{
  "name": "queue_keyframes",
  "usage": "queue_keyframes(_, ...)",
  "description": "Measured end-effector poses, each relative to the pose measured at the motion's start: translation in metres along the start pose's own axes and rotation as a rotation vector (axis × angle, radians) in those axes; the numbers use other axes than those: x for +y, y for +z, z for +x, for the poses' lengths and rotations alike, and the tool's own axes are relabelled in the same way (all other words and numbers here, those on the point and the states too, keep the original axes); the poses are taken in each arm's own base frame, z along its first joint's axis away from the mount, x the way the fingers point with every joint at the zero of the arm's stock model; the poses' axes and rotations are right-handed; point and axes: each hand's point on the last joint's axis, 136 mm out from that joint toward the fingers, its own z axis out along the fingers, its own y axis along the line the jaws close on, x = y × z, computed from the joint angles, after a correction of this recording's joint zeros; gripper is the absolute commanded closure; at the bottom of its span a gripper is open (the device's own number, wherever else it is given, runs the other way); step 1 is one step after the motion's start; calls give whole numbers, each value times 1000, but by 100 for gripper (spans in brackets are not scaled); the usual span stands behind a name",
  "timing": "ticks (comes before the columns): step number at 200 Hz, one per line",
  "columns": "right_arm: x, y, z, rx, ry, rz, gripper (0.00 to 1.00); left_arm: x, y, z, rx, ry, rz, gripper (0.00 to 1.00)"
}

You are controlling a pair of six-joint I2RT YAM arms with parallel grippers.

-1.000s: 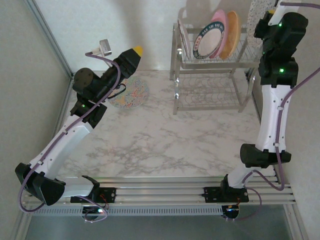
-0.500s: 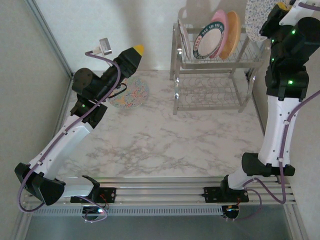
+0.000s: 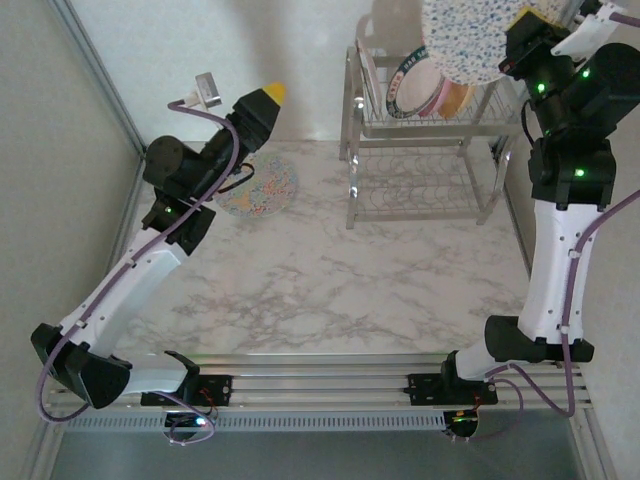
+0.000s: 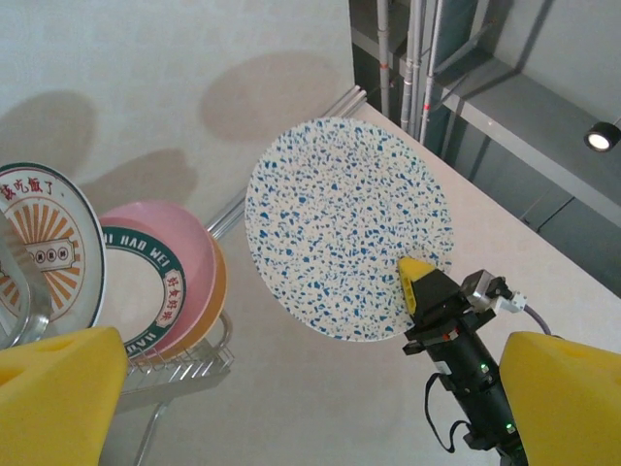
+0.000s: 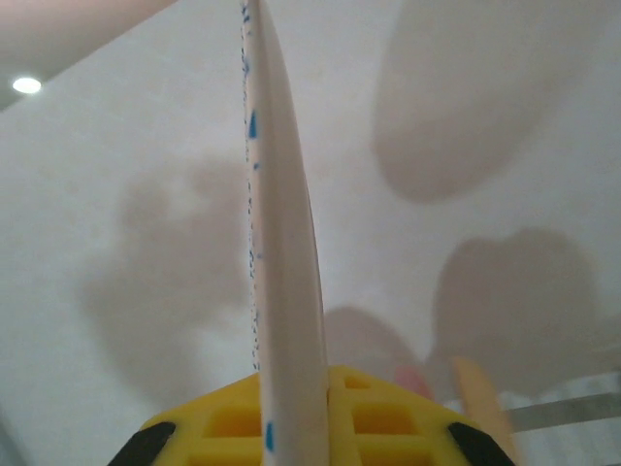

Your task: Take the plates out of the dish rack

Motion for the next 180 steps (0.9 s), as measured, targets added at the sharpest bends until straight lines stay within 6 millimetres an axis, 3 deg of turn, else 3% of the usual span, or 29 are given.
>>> queue_keyframes(70,76,28,66,204,279,-286,100,38,22,20,62,-128,-71,4)
queue_keyframes(124,104,42,112,346,399,-367,100,52,26,30,86,-201,-94,13)
queue_keyframes(180,127,39,136,442,454,-427,100,61,29,34,98,-255,-108,34)
